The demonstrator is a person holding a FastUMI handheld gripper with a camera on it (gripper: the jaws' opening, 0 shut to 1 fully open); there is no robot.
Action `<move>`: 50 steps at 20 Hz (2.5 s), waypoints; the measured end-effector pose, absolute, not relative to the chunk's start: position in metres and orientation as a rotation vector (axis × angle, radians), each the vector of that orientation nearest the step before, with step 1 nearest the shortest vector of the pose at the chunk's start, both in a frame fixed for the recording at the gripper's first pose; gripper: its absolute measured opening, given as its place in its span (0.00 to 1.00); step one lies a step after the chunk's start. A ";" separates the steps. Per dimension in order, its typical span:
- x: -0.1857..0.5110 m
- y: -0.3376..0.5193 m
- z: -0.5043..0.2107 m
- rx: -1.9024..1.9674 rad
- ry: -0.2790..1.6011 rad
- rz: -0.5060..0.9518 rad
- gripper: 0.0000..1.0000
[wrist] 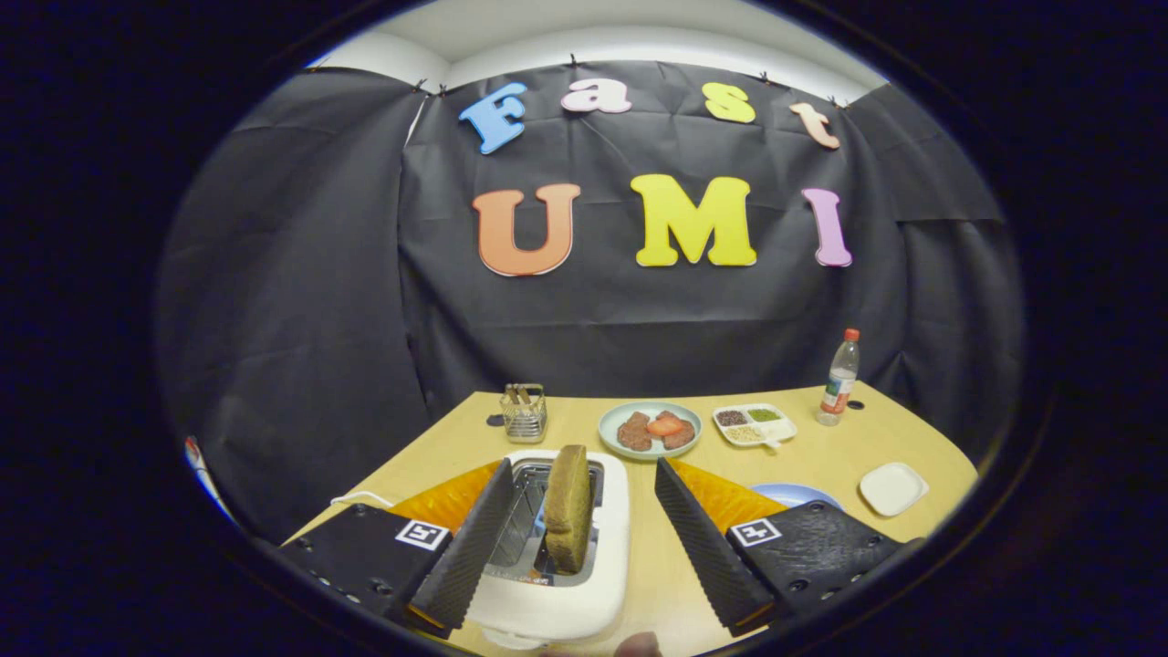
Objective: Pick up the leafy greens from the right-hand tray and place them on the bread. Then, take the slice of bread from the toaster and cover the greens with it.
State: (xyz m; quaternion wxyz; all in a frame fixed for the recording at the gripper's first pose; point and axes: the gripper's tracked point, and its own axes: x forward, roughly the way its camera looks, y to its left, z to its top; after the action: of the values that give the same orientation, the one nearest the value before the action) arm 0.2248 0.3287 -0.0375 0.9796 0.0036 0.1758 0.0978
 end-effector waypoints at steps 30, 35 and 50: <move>0.248 0.295 0.035 0.203 0.373 0.269 0.01; 0.244 0.255 0.056 0.195 0.307 0.250 0.01; 0.264 0.155 -0.053 0.219 0.398 0.116 0.00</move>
State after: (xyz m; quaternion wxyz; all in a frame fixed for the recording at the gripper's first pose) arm 0.2645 0.1548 -0.0529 0.9727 0.1086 0.1970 0.0575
